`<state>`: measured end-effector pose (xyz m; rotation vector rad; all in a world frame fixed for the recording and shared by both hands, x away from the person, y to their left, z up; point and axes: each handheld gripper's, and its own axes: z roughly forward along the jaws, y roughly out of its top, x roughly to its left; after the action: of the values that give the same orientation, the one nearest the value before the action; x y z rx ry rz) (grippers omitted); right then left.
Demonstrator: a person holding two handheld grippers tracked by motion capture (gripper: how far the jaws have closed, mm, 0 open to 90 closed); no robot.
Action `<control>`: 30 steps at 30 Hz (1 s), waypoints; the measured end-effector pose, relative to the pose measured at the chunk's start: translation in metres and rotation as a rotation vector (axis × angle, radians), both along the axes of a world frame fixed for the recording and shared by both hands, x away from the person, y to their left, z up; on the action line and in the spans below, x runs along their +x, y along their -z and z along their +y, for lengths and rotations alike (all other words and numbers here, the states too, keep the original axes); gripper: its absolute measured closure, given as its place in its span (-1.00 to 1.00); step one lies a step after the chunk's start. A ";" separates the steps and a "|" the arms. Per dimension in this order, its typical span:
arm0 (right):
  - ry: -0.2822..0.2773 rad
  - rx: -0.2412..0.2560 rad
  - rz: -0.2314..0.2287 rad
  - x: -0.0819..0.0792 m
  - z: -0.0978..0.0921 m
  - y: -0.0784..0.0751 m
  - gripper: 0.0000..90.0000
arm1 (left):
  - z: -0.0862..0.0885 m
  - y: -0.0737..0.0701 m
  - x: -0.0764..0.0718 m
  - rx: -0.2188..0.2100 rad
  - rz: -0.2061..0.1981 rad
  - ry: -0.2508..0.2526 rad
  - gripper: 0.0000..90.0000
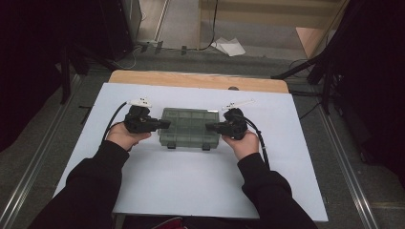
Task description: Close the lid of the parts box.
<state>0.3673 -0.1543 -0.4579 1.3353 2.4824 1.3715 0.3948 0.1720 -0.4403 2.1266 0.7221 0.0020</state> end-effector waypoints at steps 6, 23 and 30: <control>0.001 -0.010 0.004 0.002 0.000 0.006 1.00 | -0.001 0.009 0.001 0.008 0.015 0.005 0.95; 0.008 -0.029 0.025 0.004 0.001 0.021 1.00 | -0.004 0.024 0.002 0.045 0.029 0.014 0.96; -0.001 -0.061 0.005 0.001 0.002 0.018 1.00 | -0.004 0.023 0.001 0.047 0.040 0.009 0.95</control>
<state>0.3680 -0.1526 -0.4759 1.3273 2.5070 1.2824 0.3955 0.1680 -0.4637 2.1795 0.7426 -0.0282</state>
